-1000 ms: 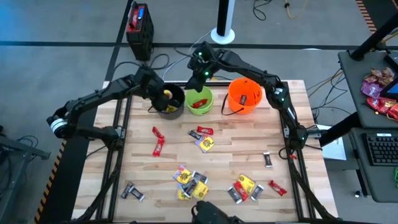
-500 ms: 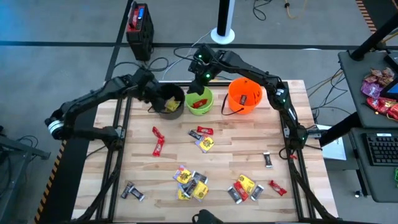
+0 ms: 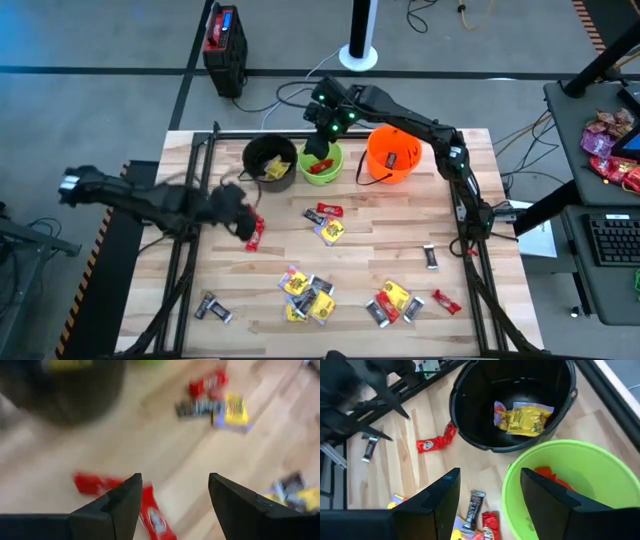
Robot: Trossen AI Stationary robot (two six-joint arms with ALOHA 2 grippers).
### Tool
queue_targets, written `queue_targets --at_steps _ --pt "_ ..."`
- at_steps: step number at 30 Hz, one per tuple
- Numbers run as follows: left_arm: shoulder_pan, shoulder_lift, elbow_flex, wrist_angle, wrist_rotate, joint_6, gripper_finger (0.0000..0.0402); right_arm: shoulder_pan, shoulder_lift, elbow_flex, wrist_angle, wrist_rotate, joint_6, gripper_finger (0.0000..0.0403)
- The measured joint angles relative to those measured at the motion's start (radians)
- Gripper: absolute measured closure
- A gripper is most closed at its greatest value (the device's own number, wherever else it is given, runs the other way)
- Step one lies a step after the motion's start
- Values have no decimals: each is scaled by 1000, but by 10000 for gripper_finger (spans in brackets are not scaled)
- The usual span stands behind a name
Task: Sort candy by brand, put in halloween buckets
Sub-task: Put the red chocolate bar into the green bucket
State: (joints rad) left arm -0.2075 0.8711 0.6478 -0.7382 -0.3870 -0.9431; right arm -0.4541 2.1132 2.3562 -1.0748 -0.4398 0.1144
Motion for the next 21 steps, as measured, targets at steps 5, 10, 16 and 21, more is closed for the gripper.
queue_targets --at_steps 5,10,16,21 --pt "-101 61 -151 145 -72 -126 192 35 0 0 1 13 6 202" --pt "-98 129 -197 161 -143 -198 198 53 0 0 1 21 -2 202" --pt "-98 199 -227 288 -72 -188 201 55 0 0 -4 22 -21 202" --pt "-98 256 -234 287 -52 -205 201 55 0 0 -31 22 -47 202"
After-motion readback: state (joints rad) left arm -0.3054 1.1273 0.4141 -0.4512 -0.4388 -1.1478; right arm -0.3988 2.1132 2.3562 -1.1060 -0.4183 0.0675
